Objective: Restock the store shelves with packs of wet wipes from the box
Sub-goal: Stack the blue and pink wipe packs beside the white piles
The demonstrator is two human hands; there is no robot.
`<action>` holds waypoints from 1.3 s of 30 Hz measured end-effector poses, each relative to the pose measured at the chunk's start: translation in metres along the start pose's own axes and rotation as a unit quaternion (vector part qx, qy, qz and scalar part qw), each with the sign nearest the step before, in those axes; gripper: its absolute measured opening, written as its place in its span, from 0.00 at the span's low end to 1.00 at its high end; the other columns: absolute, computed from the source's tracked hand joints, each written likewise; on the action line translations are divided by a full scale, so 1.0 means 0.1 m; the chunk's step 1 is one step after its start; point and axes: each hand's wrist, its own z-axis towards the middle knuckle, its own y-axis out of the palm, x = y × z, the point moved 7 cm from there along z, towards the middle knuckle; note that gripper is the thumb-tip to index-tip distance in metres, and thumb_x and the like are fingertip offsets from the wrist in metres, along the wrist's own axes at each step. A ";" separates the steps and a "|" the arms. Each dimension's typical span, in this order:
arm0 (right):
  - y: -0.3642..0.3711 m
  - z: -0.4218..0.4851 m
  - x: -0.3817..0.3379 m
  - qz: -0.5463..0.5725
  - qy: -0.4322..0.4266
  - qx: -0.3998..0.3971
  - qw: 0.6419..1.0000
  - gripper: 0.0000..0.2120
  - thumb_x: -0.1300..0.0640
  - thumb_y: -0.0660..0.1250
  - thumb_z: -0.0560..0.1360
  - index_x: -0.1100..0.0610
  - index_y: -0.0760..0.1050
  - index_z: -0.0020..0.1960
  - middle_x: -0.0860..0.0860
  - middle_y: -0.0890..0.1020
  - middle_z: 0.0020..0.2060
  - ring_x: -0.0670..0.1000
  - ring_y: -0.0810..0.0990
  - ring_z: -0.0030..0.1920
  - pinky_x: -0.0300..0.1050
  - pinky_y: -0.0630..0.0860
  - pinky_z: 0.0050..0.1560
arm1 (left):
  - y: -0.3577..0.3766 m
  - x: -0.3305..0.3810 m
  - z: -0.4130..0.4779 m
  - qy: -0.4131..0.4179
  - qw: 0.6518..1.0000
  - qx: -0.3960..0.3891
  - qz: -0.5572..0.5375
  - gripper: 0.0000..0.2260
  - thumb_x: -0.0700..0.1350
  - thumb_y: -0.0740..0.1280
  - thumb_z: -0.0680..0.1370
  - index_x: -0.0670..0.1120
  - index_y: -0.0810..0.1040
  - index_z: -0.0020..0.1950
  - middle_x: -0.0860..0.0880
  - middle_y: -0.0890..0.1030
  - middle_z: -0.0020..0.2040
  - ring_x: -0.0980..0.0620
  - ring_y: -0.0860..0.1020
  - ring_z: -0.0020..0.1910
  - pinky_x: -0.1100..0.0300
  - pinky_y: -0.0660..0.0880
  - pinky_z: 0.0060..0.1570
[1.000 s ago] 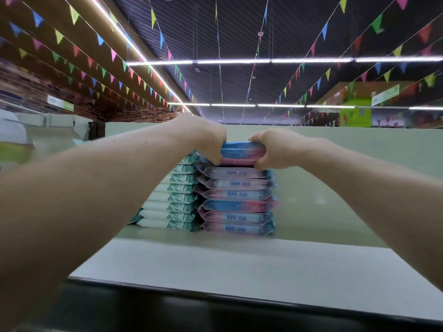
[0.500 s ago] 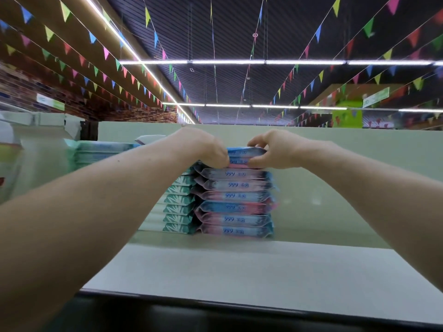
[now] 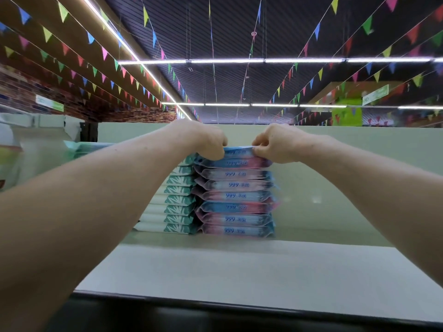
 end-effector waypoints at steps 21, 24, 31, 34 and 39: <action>0.16 0.12 -0.04 -0.040 0.003 -0.036 0.999 0.17 0.61 0.56 0.78 0.51 0.78 0.61 0.52 0.80 0.50 0.54 0.77 0.48 0.44 0.73 0.46 | -0.06 0.20 0.12 0.013 1.000 -0.006 -0.013 0.16 0.42 0.54 0.79 0.48 0.75 0.63 0.48 0.78 0.51 0.47 0.76 0.49 0.55 0.73 0.46; 0.17 0.13 -0.04 -0.055 -0.007 -0.032 0.998 0.17 0.62 0.55 0.78 0.51 0.77 0.61 0.52 0.80 0.51 0.54 0.77 0.48 0.43 0.72 0.46 | -0.05 0.19 0.13 0.013 1.000 0.000 -0.028 0.16 0.41 0.54 0.79 0.47 0.76 0.62 0.47 0.78 0.51 0.47 0.76 0.49 0.55 0.71 0.44; 0.11 0.11 -0.10 -0.062 -0.013 -0.021 0.998 0.16 0.61 0.57 0.79 0.51 0.78 0.60 0.51 0.81 0.51 0.54 0.78 0.50 0.46 0.76 0.49 | -0.03 0.11 0.12 0.010 0.999 -0.009 -0.029 0.18 0.41 0.54 0.78 0.48 0.75 0.64 0.47 0.78 0.56 0.45 0.76 0.54 0.52 0.74 0.52; 0.07 0.15 -0.11 -0.080 -0.016 0.020 0.996 0.13 0.60 0.58 0.79 0.53 0.80 0.57 0.52 0.81 0.49 0.55 0.78 0.47 0.45 0.76 0.47 | -0.01 0.08 0.13 0.007 1.000 -0.007 -0.023 0.17 0.41 0.54 0.78 0.48 0.76 0.63 0.47 0.79 0.55 0.46 0.77 0.53 0.52 0.76 0.52; 0.13 0.12 -0.09 -0.063 -0.019 0.005 0.998 0.13 0.55 0.58 0.80 0.54 0.80 0.57 0.53 0.82 0.50 0.55 0.79 0.49 0.45 0.75 0.47 | 0.05 0.10 0.10 0.000 1.000 0.000 -0.023 0.17 0.42 0.53 0.79 0.48 0.75 0.64 0.46 0.78 0.57 0.45 0.77 0.55 0.51 0.75 0.55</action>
